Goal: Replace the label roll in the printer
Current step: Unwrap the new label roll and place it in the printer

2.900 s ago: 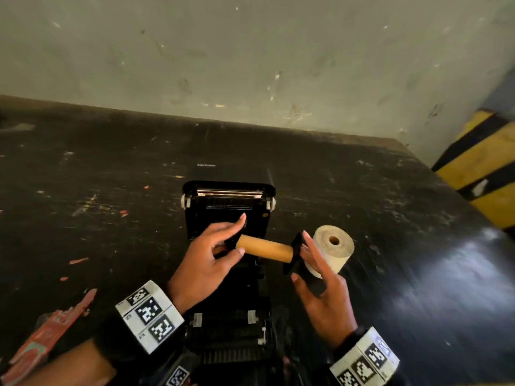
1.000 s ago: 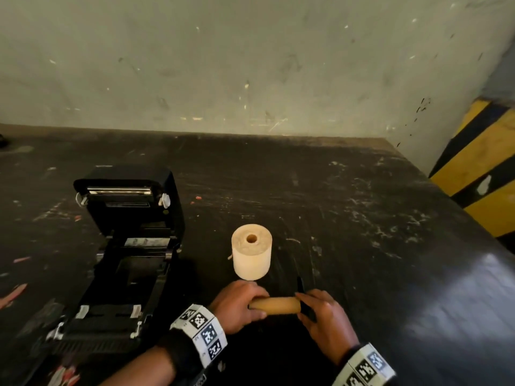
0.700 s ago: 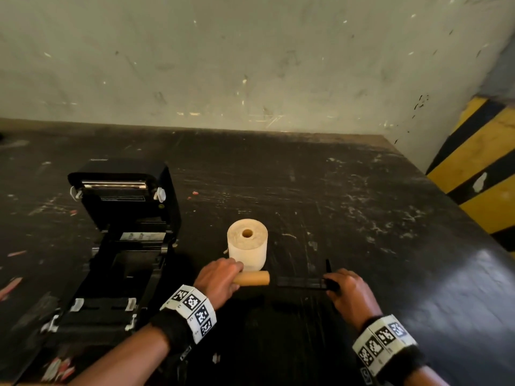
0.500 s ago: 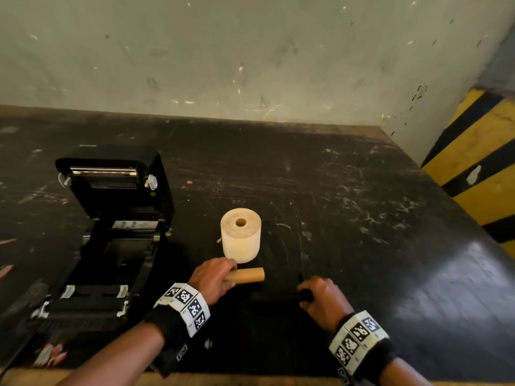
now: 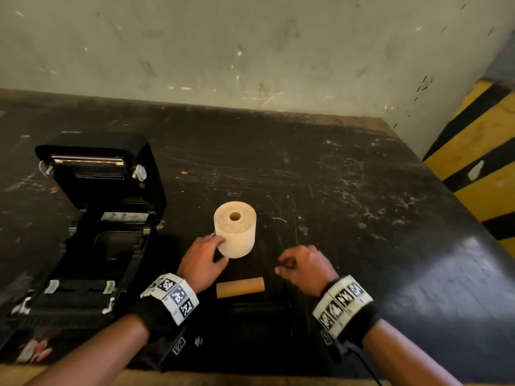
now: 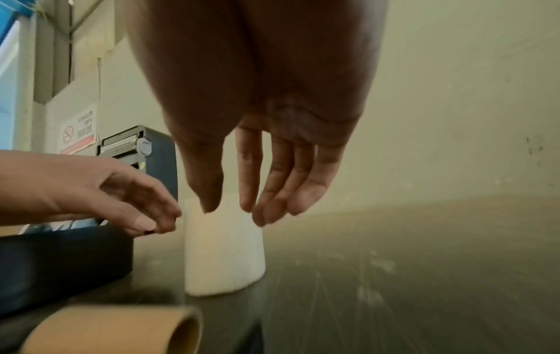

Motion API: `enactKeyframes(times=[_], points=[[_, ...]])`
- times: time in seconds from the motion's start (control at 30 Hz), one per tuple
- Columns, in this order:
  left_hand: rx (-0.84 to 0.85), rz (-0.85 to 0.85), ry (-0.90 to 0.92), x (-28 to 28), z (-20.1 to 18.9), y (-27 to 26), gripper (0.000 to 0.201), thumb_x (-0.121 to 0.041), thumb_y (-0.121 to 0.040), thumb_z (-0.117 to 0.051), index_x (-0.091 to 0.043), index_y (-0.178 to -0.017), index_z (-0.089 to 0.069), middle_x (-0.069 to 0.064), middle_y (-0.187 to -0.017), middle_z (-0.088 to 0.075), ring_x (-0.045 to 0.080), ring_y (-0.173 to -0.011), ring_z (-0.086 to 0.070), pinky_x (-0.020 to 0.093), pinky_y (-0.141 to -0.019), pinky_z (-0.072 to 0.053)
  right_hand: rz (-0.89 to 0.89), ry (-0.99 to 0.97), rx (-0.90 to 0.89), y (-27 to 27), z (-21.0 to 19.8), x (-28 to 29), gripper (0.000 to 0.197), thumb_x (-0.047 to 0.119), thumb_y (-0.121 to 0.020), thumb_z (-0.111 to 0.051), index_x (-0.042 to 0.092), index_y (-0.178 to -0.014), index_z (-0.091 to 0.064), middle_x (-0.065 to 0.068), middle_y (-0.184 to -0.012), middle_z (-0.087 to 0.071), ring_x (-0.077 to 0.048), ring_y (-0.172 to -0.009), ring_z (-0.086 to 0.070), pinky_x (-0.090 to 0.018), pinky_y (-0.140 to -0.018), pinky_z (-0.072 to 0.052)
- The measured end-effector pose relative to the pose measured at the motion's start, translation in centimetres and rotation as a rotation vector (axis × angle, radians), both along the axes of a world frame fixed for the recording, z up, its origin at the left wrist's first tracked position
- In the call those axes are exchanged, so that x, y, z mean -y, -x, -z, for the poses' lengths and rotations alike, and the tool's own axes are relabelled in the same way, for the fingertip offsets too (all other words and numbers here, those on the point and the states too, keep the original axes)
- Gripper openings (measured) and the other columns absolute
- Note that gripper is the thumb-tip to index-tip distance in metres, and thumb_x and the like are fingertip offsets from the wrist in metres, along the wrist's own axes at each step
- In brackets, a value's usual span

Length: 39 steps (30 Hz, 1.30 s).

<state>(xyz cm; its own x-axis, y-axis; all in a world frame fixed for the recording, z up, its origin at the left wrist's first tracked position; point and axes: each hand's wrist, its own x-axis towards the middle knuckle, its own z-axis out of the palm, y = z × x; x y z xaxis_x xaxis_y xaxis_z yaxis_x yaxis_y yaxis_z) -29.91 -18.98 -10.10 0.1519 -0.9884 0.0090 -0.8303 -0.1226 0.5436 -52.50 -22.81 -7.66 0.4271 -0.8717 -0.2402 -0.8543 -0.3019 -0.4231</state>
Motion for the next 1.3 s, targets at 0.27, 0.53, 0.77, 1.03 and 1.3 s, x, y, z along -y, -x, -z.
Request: enactKeyframes(times=[0.27, 0.53, 0.77, 1.03, 1.3], points=[[-0.286, -0.167, -0.001, 3.1, 1.3, -2.2, 0.066, -0.001, -0.076, -0.064, -0.008, -0.135, -0.038, 0.013, -0.134, -0.052, 0.029, -0.125, -0.046, 0.041, -0.107, -0.037, -0.402, 0.301, -0.043, -8.7, -1.8, 4.9, 0.067, 0.022, -0.086, -0.061, 0.020, -0.144, -0.028, -0.009, -0.145, -0.043, -0.026, -0.134, -0.031, -0.043, -0.111, -0.027], [-0.514, -0.078, 0.129, 4.2, 1.5, -0.9, 0.053, 0.006, -0.072, -0.061, -0.020, -0.118, -0.059, -0.007, -0.108, -0.066, 0.008, -0.104, -0.061, 0.033, -0.097, -0.047, -0.323, 0.404, -0.035, -6.5, 0.3, 5.6, 0.076, 0.046, -0.087, -0.053, 0.023, -0.147, -0.014, -0.008, -0.129, -0.058, -0.027, -0.122, -0.044, -0.040, -0.106, -0.026], [-0.310, 0.154, 0.191, 4.9, 0.0, 2.8, 0.048, 0.005, -0.076, -0.056, -0.017, -0.119, -0.059, 0.001, -0.124, -0.056, 0.012, -0.122, -0.044, 0.028, -0.106, -0.030, 0.053, 0.134, 0.264, -0.1, 1.4, 5.1, 0.077, 0.052, -0.084, -0.058, 0.032, -0.146, -0.016, -0.007, -0.116, -0.064, -0.022, -0.110, -0.055, -0.039, -0.105, -0.037], [-0.079, 0.386, 0.103, 4.8, -0.4, 6.8, 0.051, -0.006, -0.086, -0.050, -0.019, -0.135, -0.040, 0.000, -0.134, -0.042, 0.012, -0.127, -0.035, 0.024, -0.105, -0.028, 0.225, -0.036, 0.492, 4.0, 4.3, 3.6, 0.065, 0.030, -0.082, -0.070, 0.030, -0.139, -0.040, -0.007, -0.116, -0.065, -0.017, -0.106, -0.061, -0.035, -0.096, -0.049], [0.259, 0.537, 0.185, 5.5, 1.2, 3.7, 0.055, -0.050, -0.082, -0.037, -0.022, -0.128, -0.050, -0.003, -0.145, -0.041, 0.018, -0.137, -0.029, 0.030, -0.105, -0.016, 0.164, 0.073, 0.239, 4.3, 4.9, 3.3, 0.065, 0.047, -0.083, -0.062, 0.043, -0.140, -0.031, -0.007, -0.130, -0.050, -0.023, -0.125, -0.041, -0.039, -0.110, -0.032]])
